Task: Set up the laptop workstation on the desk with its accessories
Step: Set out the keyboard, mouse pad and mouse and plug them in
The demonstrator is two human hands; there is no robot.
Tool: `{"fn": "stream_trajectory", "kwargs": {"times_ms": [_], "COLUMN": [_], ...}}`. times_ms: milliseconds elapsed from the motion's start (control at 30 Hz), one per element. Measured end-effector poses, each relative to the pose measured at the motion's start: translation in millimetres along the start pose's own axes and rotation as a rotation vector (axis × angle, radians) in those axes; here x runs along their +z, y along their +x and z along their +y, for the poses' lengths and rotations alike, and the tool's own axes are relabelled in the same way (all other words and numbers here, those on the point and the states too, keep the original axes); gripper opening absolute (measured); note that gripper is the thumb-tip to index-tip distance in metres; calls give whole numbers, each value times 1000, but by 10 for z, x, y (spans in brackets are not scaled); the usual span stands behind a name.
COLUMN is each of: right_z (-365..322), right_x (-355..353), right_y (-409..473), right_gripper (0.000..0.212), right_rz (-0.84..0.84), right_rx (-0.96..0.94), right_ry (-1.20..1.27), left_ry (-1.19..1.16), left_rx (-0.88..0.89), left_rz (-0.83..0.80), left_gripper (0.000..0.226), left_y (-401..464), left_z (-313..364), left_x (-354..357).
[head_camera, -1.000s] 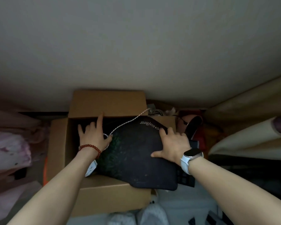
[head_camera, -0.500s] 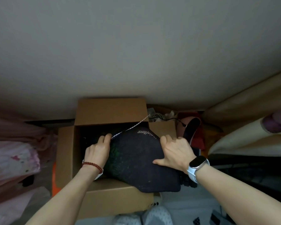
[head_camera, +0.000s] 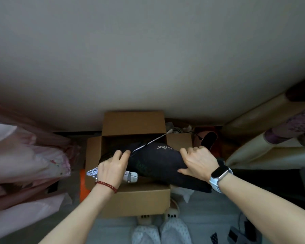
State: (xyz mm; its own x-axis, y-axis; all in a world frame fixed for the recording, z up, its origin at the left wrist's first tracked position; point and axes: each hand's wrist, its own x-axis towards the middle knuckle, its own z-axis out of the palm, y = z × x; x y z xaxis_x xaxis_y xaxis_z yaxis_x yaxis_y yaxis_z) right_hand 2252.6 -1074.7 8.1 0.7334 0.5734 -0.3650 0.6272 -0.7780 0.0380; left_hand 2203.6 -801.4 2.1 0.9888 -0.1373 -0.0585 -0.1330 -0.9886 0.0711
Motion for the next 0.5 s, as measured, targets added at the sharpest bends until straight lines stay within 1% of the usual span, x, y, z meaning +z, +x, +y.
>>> {"fn": "stream_trajectory", "kwargs": {"times_ms": [67, 100, 200, 333, 500], "right_z": [1, -14, -80, -213, -346], "right_x": [-128, -204, -427, -780, -1233], "right_y": [-106, -166, -358, -669, -1034], "right_gripper": [55, 54, 54, 54, 56], "right_rz": [-16, -11, 25, 70, 120], "right_rx": [1, 2, 13, 75, 165], "right_ry": [-9, -11, -11, -3, -42], "left_ry": [-10, -16, -41, -87, -118], "left_rx": [3, -5, 3, 44, 119], "left_rz": [77, 117, 216, 331, 430], "left_gripper": [17, 17, 30, 29, 30], "left_y": [-6, -8, -57, -191, -162], "left_z": [41, 45, 23, -5, 111], "left_x": [-168, -279, -582, -1032, -1568]}}
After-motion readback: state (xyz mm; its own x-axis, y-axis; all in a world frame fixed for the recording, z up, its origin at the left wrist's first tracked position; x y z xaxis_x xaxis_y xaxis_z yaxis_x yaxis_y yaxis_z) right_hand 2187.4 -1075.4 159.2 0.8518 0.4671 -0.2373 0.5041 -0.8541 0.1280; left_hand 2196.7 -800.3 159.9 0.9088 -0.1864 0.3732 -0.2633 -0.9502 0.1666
